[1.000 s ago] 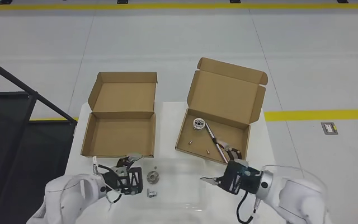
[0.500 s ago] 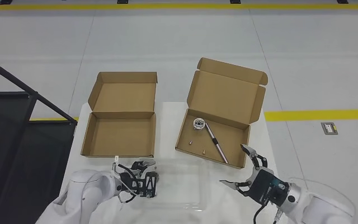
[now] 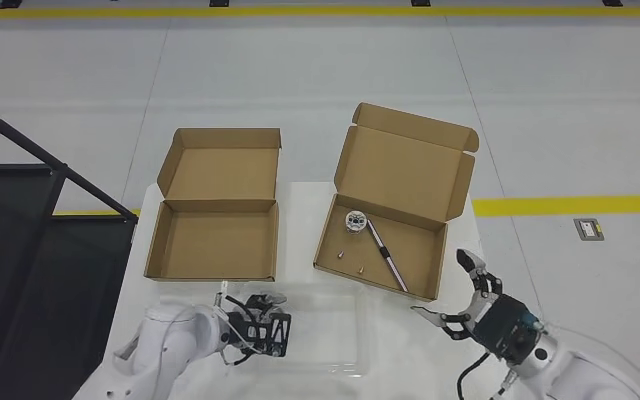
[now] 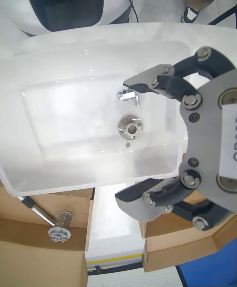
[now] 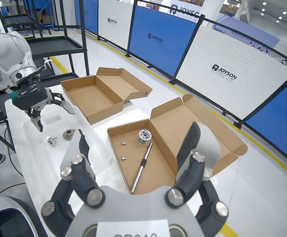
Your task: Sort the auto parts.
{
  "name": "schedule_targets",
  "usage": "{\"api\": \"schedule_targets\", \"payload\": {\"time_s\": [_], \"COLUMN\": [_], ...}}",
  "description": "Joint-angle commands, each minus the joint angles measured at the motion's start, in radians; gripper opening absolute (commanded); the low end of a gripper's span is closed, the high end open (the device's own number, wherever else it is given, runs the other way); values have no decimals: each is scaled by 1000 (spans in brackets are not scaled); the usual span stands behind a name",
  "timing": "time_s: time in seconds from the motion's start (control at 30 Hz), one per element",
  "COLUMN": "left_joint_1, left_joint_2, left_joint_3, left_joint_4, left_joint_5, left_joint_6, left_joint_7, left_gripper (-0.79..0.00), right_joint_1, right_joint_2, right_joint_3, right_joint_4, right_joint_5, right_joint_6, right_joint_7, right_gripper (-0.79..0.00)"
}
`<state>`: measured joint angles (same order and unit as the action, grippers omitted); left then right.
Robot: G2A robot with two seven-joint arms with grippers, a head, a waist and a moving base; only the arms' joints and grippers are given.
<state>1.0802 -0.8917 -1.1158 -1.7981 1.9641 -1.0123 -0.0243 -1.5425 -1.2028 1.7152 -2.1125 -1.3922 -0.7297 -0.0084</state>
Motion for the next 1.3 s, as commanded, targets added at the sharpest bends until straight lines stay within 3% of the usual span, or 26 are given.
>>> {"api": "schedule_targets", "payload": {"time_s": [0.0,0.23,0.53,0.63,0.7,0.8,0.93,1.07,1.13,1.27], "left_joint_1": [-35,-204,-418,-464,-490,-527,-567,-592,-601,-612], "left_joint_2": [19,82,119,120,119,116,108,95,86,65], "left_joint_3": [47,240,463,518,556,607,659,701,714,728], "left_joint_4": [13,78,109,124,135,147,165,178,189,216], "left_joint_5": [-31,-186,-466,-536,-575,-620,-640,-641,-639,-628], "left_joint_6": [0,0,0,0,0,0,0,0,0,4], "left_joint_7": [-7,-152,-366,-418,-452,-489,-538,-578,-590,-591], "left_gripper": [0,0,0,-62,-55,-188,-160,-228,-172,-185], "right_joint_1": [-5,-17,-36,-37,-37,-38,-37,-39,-41,-45], "right_joint_2": [2,8,17,19,20,22,25,28,29,32], "right_joint_3": [5,7,19,14,9,3,-2,-4,-5,-9], "right_joint_4": [10,31,48,53,56,64,72,74,73,80], "right_joint_5": [3,19,38,39,39,38,39,42,43,42], "right_joint_6": [1,-3,-4,-3,-1,2,6,10,12,16], "right_joint_7": [-6,0,-4,-5,-6,-8,-14,-15,-16,-19], "right_gripper": [0,0,0,0,0,0,0,0,0,0]}}
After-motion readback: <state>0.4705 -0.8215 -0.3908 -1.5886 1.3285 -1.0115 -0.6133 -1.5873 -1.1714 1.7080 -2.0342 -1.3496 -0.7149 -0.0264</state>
